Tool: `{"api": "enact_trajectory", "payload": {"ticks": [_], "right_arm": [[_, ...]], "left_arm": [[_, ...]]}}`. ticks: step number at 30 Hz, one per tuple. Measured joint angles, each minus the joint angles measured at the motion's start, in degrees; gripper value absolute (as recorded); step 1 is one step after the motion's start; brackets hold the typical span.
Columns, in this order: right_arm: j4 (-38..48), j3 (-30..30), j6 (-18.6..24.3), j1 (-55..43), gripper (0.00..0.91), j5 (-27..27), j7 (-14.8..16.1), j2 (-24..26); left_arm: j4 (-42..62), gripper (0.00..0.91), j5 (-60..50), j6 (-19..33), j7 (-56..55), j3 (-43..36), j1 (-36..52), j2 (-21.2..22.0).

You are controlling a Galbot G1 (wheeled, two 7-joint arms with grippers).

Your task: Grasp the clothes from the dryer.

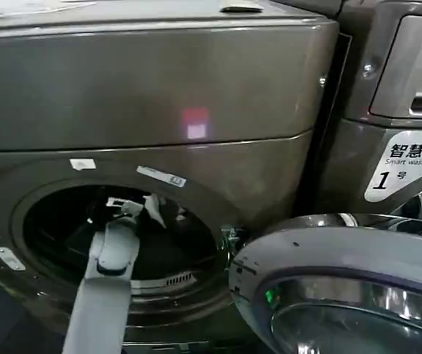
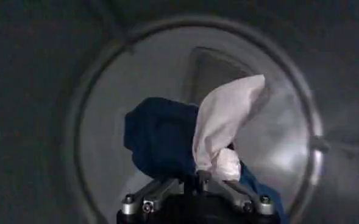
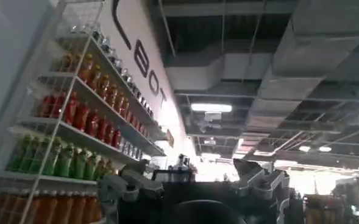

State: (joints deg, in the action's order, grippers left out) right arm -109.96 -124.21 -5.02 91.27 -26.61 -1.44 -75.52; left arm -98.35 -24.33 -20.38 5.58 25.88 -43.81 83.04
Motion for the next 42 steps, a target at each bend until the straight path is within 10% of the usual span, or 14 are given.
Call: {"api": "enact_trajectory", "payload": {"ticks": [42], "right_arm": [[-2.55, -0.17, 0.13, 0.24, 0.907, -2.36, -2.25, 0.16]], "left_arm": [[-5.49, 0.0, 16.92, -5.98, -17.68, 1.97, -6.91, 4.79]]}}
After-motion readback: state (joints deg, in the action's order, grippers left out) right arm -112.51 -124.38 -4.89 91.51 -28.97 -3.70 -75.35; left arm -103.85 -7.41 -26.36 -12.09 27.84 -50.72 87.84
